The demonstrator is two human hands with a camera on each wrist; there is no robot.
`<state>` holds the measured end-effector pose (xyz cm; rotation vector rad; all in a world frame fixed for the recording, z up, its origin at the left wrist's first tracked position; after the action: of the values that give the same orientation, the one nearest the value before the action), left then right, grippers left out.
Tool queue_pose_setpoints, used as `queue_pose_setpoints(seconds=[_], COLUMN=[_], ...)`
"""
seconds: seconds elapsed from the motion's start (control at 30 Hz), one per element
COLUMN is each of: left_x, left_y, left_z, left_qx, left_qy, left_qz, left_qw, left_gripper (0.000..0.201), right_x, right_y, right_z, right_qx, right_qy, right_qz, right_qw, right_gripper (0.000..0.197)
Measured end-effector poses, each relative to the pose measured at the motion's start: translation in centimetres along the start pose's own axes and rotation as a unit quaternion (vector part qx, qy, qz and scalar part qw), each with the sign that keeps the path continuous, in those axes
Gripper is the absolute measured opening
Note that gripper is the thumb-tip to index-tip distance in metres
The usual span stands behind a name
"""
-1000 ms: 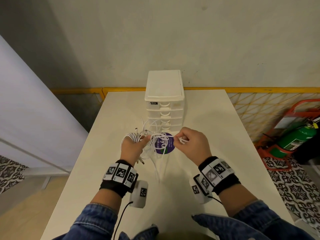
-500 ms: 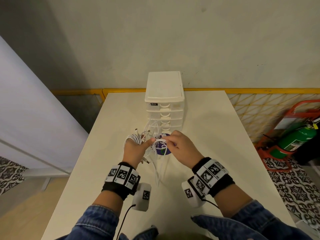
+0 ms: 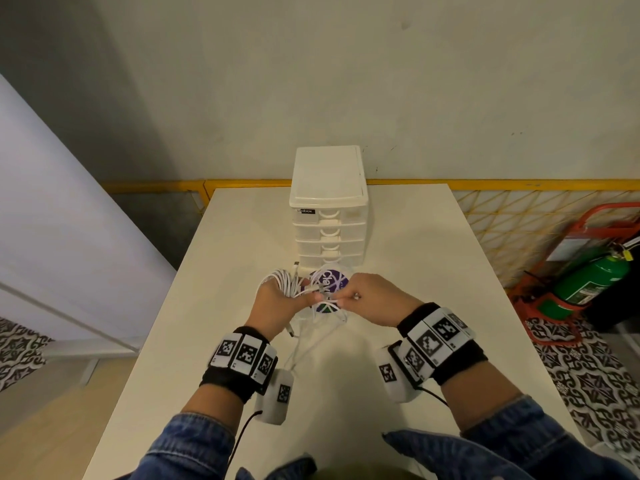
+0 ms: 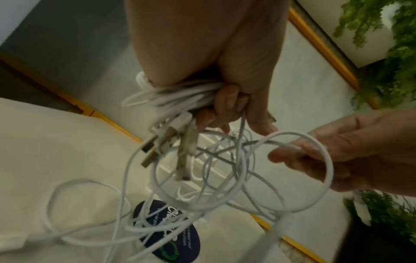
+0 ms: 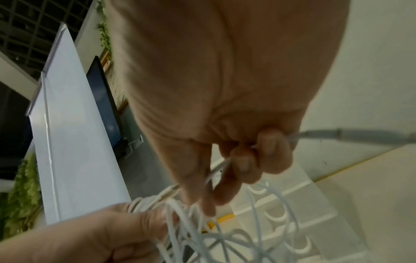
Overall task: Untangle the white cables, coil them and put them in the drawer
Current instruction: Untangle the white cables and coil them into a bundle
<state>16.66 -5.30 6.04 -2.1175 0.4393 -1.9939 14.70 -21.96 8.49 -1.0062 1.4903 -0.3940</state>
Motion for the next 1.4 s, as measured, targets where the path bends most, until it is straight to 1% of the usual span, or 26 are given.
queue_pose_setpoints(seconds=[0.03,0.1,0.17,0.2,0.27,0.33,0.37,0.4,0.47,0.5,0.57,0.67,0.7,0.77,0.8,0.83,0.9,0.97,1.03,1.1,1.13,1.2,1.27,1.3,1.33,1.4], left_x=[0.0,0.4,1.0,1.3,1.9,2.2,2.3,2.5,2.3,2.0,1.2,0.6,0.6,0.6,0.7,0.7,1.0,1.6,2.4,2.8,2.8,2.6,2.3,2.3,2.4,2.6], left_y=[0.1,0.5,0.9,1.1,1.6,2.2,2.3,2.2,1.5,0.9,-0.4,-1.5,-1.7,-1.8,-1.7,-1.4,-0.5,0.5,1.3,1.4,1.3,0.9,0.7,0.7,0.8,1.1], left_z=[-0.1,-0.4,-0.7,-0.9,-1.2,-1.6,-1.6,-1.6,-1.2,-1.1,-0.7,-0.5,-0.4,-0.3,-0.4,-0.4,-0.7,-1.1,-1.6,-1.8,-1.8,-1.8,-1.8,-1.8,-1.8,-1.8], left_qx=[-0.008,-0.029,-0.046,-0.056,-0.088,-0.114,-0.114,-0.107,-0.073,-0.048,-0.002,0.026,0.030,0.025,0.015,0.002,-0.034,-0.063,-0.085,-0.093,-0.091,-0.081,-0.069,-0.068,-0.070,-0.087], left_qy=[-0.001,0.001,0.012,0.017,0.023,0.029,0.028,0.027,0.018,0.009,-0.017,-0.048,-0.049,-0.049,-0.049,-0.048,-0.043,-0.028,-0.011,-0.004,-0.007,-0.016,-0.022,-0.023,-0.025,-0.024], left_qz=[-0.005,-0.012,-0.017,-0.021,-0.022,-0.020,-0.024,-0.029,-0.040,-0.045,-0.058,-0.073,-0.076,-0.070,-0.062,-0.052,-0.035,-0.032,-0.043,-0.060,-0.067,-0.087,-0.102,-0.106,-0.107,-0.099], left_qw=[1.000,1.000,0.999,0.998,0.996,0.993,0.993,0.993,0.996,0.998,0.998,0.996,0.995,0.996,0.997,0.998,0.998,0.997,0.995,0.994,0.994,0.993,0.992,0.992,0.991,0.991], left_gripper=[0.042,0.039,0.032,0.027,0.021,0.022,0.022,0.021,0.016,0.016,0.017,0.025,0.024,0.020,0.019,0.018,0.018,0.014,0.016,0.019,0.019,0.016,0.020,0.021,0.020,0.016], right_x=[-0.3,-0.9,-1.2,-1.3,-1.5,-1.5,-1.5,-1.5,-1.4,-1.2,-0.1,1.9,2.6,3.3,3.2,2.7,0.9,-1.0,-1.7,-1.2,-0.7,-0.1,0.3,0.5,0.5,0.5], right_y=[-0.2,-0.8,-0.7,-0.4,0.3,0.5,0.3,0.1,0.0,-0.2,-0.9,-2.3,-2.7,-3.0,-2.8,-2.6,-2.2,-1.4,-0.6,-0.5,-0.6,-0.4,-0.2,-0.2,-0.1,0.0], right_z=[0.0,0.1,0.0,0.0,0.0,0.3,0.3,0.4,0.4,0.3,0.0,-0.6,-0.7,-0.5,-0.3,-0.1,0.1,0.2,0.3,0.2,0.1,0.2,0.3,0.3,0.2,0.1], right_qx=[0.009,0.063,0.091,0.087,0.072,0.088,0.104,0.112,0.101,0.094,0.102,0.150,0.165,0.187,0.185,0.177,0.157,0.134,0.139,0.172,0.182,0.164,0.128,0.122,0.126,0.147], right_qy=[-0.003,-0.005,0.009,0.022,0.046,0.053,0.048,0.031,-0.003,-0.010,0.000,0.036,0.054,0.065,0.056,0.043,-0.007,-0.053,-0.062,-0.033,-0.018,-0.018,-0.032,-0.032,-0.027,-0.019], right_qz=[0.002,-0.003,-0.029,-0.045,-0.076,-0.046,-0.015,0.014,0.067,0.092,0.136,0.097,0.079,0.057,0.055,0.059,0.054,0.020,0.010,0.076,0.115,0.162,0.191,0.212,0.230,0.248], right_qw=[1.000,0.998,0.995,0.995,0.993,0.994,0.993,0.993,0.993,0.991,0.985,0.983,0.982,0.979,0.980,0.982,0.986,0.989,0.988,0.982,0.976,0.973,0.973,0.969,0.965,0.957], right_gripper=[0.024,0.022,0.035,0.035,0.026,0.015,0.016,0.016,0.016,0.017,0.021,0.018,0.020,0.031,0.037,0.038,0.030,0.022,0.014,0.007,0.006,0.008,0.023,0.027,0.027,0.017])
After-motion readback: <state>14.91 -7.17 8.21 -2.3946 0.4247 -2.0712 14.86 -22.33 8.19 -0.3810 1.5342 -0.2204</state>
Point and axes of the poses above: each hand's wrist, its own z-axis towards the middle knuckle, its own y-axis out of the palm, x = y × z, the point moved 6 cm from there along z, towards the middle knuckle, and after that the axes turned 4 degrees about z, right-handed, at the moved point
